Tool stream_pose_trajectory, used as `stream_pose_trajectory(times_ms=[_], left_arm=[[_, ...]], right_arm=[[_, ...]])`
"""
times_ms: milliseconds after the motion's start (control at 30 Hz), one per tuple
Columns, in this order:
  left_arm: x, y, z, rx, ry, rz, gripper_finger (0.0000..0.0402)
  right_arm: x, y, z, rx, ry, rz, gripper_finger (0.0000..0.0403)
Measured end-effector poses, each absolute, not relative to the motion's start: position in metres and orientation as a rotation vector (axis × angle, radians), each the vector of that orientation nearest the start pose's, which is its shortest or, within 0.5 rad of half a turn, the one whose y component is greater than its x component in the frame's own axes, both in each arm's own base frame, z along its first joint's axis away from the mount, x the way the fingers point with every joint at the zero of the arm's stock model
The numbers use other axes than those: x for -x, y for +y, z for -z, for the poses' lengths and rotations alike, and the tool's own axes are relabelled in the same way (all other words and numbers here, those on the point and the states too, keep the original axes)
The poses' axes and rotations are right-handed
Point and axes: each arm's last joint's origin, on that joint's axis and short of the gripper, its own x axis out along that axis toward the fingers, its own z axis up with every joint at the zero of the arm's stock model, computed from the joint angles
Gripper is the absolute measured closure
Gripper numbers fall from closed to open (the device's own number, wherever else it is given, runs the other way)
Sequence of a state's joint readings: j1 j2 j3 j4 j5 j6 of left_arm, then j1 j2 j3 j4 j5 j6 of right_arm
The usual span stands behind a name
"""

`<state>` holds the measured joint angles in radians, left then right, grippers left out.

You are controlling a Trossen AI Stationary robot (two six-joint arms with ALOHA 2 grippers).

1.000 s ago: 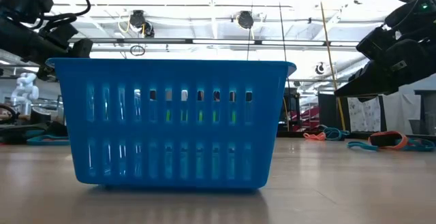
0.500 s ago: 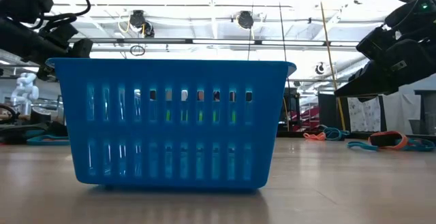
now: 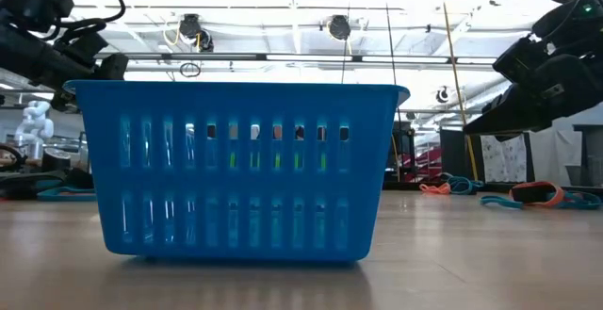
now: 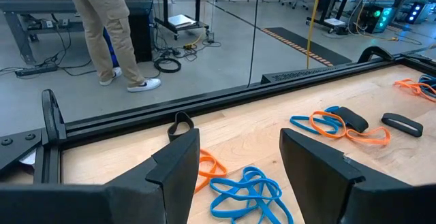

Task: Sort rubber bands into baskets
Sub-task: Put the black rubberband into the green bin

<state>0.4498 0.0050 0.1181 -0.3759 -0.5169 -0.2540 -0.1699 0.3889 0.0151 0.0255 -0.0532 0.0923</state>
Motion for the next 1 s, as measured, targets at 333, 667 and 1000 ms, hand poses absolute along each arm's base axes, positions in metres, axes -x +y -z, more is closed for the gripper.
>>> stream_pose_trajectory(times_ms=[333, 667, 1000], left_arm=[[-0.068, 0.049, -0.168, 0.223, 0.149, -0.990, 0.0191], [-0.068, 0.049, -0.168, 0.223, 0.149, -0.990, 0.0191], [-0.069, 0.048, -0.168, 0.248, 0.143, -0.963, 0.0191]], right_arm=[[-0.115, -0.018, -0.137, -0.130, 0.341, 0.132, 0.0403], [-0.116, -0.019, -0.140, -0.301, 0.292, 0.160, 0.0403], [-0.120, -0.022, -0.158, -0.666, 0.047, 0.249, 0.0403]])
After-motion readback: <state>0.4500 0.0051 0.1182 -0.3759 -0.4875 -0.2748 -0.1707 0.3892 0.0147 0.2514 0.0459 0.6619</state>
